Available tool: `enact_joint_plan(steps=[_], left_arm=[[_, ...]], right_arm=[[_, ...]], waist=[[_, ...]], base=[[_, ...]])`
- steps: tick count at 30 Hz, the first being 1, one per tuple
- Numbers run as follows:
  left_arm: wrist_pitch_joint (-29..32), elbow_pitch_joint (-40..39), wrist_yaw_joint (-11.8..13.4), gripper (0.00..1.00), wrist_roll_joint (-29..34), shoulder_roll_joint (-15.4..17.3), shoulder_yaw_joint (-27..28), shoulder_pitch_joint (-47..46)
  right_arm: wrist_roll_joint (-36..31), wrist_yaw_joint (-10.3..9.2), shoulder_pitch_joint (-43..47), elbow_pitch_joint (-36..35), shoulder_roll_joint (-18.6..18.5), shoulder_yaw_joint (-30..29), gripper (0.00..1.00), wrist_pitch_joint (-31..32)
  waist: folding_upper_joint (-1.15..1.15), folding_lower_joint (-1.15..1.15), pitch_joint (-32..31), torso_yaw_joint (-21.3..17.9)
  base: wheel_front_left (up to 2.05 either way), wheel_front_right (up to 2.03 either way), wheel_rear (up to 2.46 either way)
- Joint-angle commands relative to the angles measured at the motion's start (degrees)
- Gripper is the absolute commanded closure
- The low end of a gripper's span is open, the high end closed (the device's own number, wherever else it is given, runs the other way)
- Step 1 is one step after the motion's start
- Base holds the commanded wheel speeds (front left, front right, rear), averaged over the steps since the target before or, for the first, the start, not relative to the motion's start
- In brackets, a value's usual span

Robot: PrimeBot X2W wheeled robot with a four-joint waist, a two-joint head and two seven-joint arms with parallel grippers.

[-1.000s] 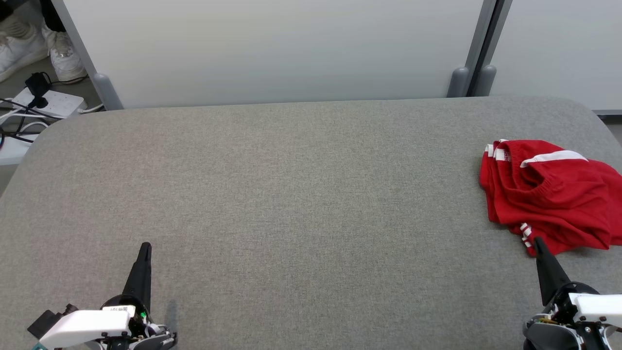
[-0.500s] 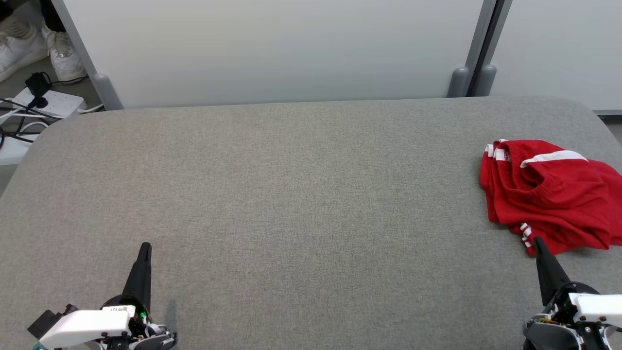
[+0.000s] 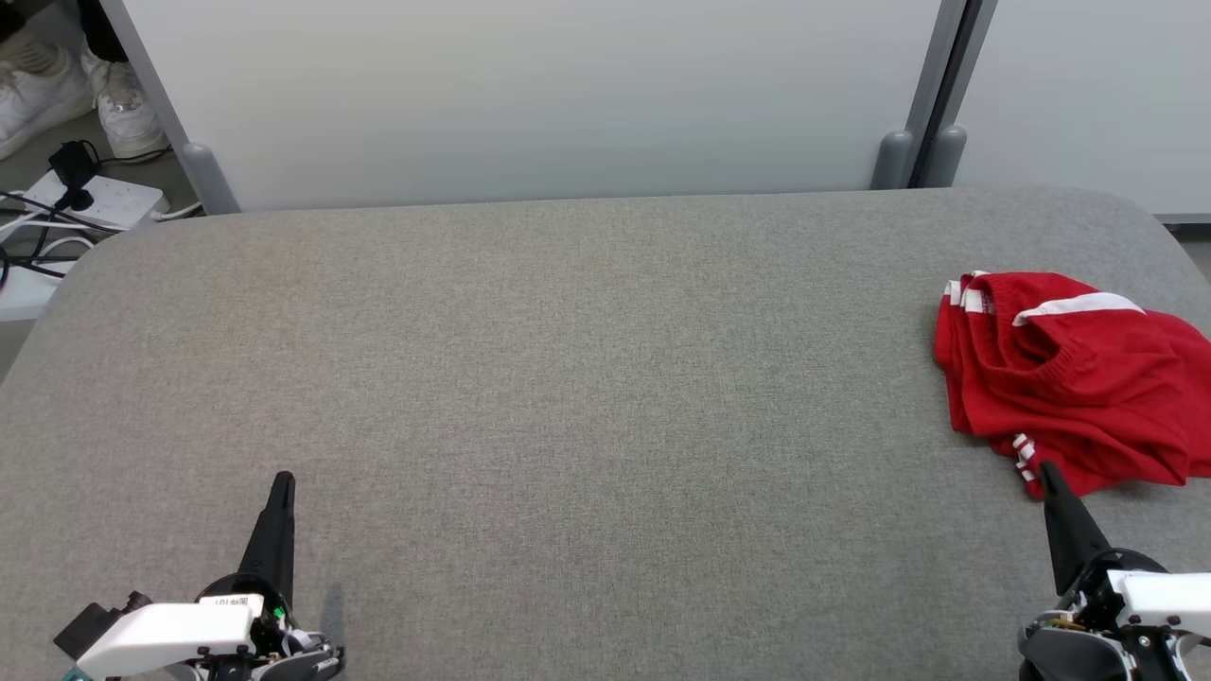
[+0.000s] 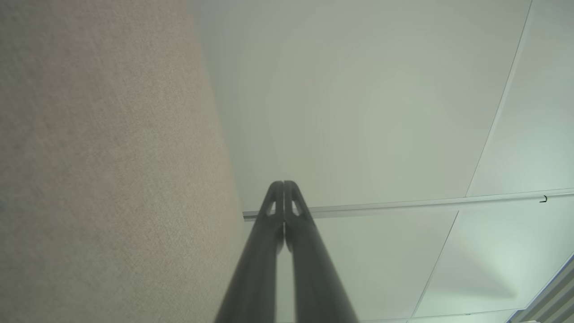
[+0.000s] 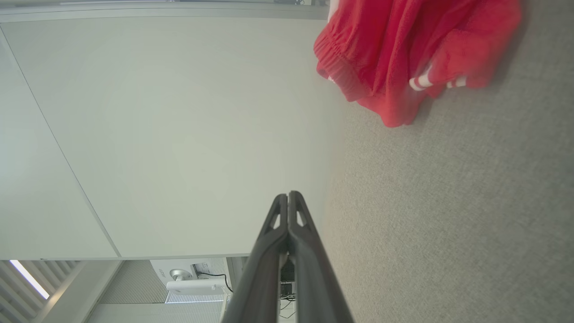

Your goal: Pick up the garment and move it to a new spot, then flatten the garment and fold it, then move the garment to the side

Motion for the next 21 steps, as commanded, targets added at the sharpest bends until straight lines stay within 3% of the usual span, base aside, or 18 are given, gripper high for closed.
enact_joint_plan(steps=[1,21], left_arm=[[0.36,-1.52,-0.25,1.0,-0.28,0.5,1.89,-3.27],[0.36,-1.52,-0.25,1.0,-0.28,0.5,1.89,-3.26]], right_arm=[[0.67,0.25,-1.5,-1.72,-0.85,0.89,1.0,0.42],[0.67,0.25,-1.5,-1.72,-0.85,0.89,1.0,0.42]], waist=[[0.0,0.0,0.0,0.0],[0.0,0.0,0.0,0.0]], base=[[0.0,0.0,0.0],[0.0,0.0,0.0]])
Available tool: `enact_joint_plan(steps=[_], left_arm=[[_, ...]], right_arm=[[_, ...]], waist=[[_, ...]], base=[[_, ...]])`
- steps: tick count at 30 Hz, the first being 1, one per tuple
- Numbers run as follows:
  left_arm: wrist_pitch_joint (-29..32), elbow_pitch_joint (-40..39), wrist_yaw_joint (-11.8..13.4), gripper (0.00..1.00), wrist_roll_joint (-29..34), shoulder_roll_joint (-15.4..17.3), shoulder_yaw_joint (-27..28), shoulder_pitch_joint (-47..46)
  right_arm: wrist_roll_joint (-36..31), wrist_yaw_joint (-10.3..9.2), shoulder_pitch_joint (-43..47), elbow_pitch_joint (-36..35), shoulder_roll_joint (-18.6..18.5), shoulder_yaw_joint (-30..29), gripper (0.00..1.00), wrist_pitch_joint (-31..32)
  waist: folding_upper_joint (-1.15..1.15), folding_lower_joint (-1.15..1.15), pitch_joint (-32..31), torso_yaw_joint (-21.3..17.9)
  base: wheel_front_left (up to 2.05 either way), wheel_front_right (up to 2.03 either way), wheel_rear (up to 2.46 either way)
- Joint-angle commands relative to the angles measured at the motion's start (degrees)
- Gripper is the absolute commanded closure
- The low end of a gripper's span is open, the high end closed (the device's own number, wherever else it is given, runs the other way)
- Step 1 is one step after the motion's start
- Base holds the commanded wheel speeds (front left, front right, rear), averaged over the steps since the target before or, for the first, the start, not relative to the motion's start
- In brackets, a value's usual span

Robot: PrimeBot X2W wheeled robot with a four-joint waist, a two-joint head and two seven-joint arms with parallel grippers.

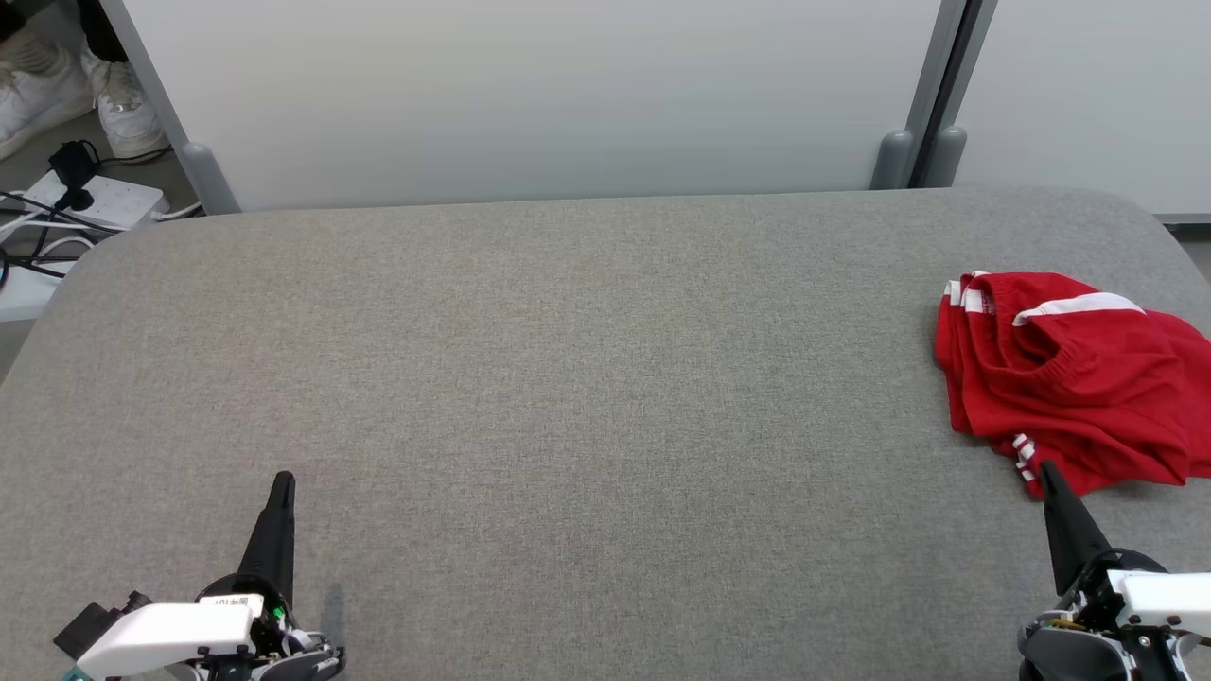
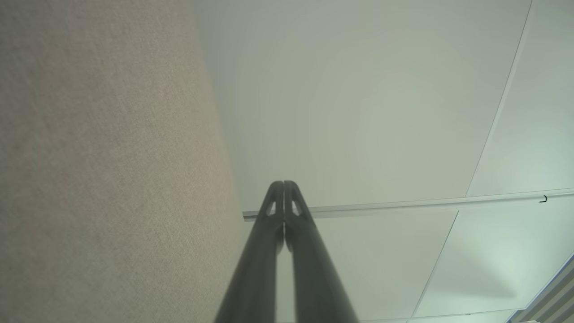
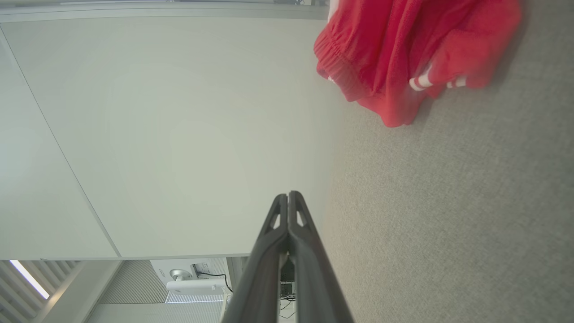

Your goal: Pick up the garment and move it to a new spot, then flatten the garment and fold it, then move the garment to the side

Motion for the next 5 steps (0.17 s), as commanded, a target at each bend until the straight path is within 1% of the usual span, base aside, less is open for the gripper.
enact_joint_plan(steps=[1,5], left_arm=[[0.36,-1.52,-0.25,1.0,-0.28,0.5,1.89,-3.26],[0.36,-1.52,-0.25,1.0,-0.28,0.5,1.89,-3.26]], right_arm=[[0.67,0.25,-1.5,-1.7,-0.85,0.89,1.0,0.42],[0.67,0.25,-1.5,-1.7,-0.85,0.89,1.0,0.42]], waist=[[0.0,0.0,0.0,0.0],[0.0,0.0,0.0,0.0]], base=[[0.0,0.0,0.0],[0.0,0.0,0.0]])
